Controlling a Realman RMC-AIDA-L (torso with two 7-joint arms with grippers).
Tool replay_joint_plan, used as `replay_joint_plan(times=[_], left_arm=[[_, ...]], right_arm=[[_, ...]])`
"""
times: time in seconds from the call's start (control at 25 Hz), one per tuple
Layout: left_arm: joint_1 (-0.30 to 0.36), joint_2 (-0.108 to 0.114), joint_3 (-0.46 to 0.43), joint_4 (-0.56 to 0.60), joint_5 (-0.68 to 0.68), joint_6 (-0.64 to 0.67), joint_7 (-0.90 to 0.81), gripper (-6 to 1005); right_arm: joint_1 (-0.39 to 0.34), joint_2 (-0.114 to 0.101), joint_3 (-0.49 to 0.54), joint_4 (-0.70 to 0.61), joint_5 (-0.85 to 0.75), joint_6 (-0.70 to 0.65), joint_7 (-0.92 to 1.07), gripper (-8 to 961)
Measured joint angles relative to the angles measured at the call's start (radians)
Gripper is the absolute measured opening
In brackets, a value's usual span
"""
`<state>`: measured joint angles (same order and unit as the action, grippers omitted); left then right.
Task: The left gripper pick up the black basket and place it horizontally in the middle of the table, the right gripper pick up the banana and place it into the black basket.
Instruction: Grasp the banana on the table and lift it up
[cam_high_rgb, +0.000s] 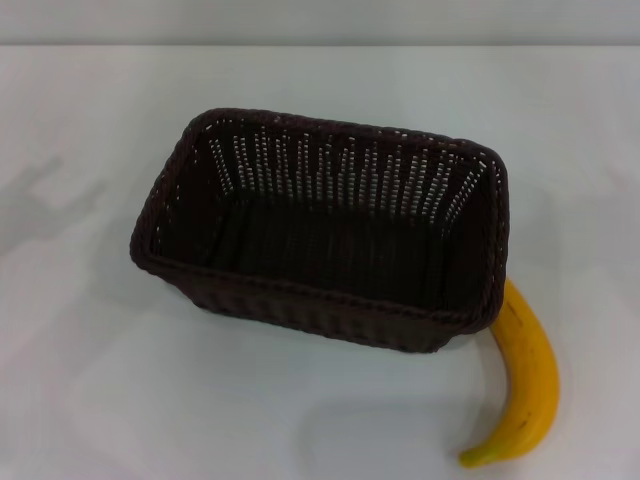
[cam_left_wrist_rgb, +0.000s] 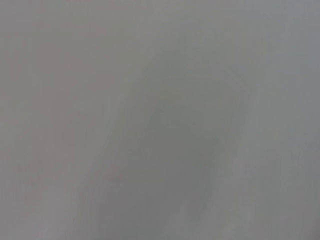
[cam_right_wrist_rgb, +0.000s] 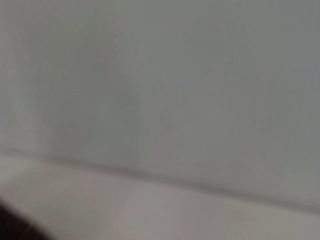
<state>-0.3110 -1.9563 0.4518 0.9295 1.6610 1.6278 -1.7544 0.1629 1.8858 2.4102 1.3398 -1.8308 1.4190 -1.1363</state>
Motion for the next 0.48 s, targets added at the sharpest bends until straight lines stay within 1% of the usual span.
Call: replay_joint_plan(times=[0.08,0.16,0.2,0.24,0.28,0.4,0.48], left_arm=[[0.004,-0.006,-0.007,-0.001,-0.002,0.0,0.015,868],[0.005,-0.012,-0.016,-0.002,-0.004,-0.001,0.03,867],[0.005,-0.015,-0.02,-0.003,-0.004,-0.001,0.036,867],[0.005,-0.018,-0.023,-0.003,-0.005,-0.001,0.043,867],[0.005,-0.02,-0.024,-0.004,-0.005,-0.001,0.048,866],[0.005,-0.024,-0.026,-0.004,-0.006,-0.001,0.056,863],[0.005,-0.026,-0.03,-0.004,-0.007,-0.001,0.058,861]], right_arm=[[0.029,0.002,0.0,0.084,-0.117,0.098,0.086,873],[0.063,0.012,-0.001,0.14,-0.219,0.178,0.151,873],[0.119,0.026,-0.002,0.18,-0.336,0.264,0.22,873],[0.141,0.033,-0.003,0.184,-0.375,0.294,0.238,873],[0.141,0.033,-0.003,0.184,-0.375,0.294,0.238,873],[0.209,0.056,-0.014,0.188,-0.496,0.395,0.277,872],[0.238,0.066,-0.044,0.19,-0.556,0.431,0.296,872]])
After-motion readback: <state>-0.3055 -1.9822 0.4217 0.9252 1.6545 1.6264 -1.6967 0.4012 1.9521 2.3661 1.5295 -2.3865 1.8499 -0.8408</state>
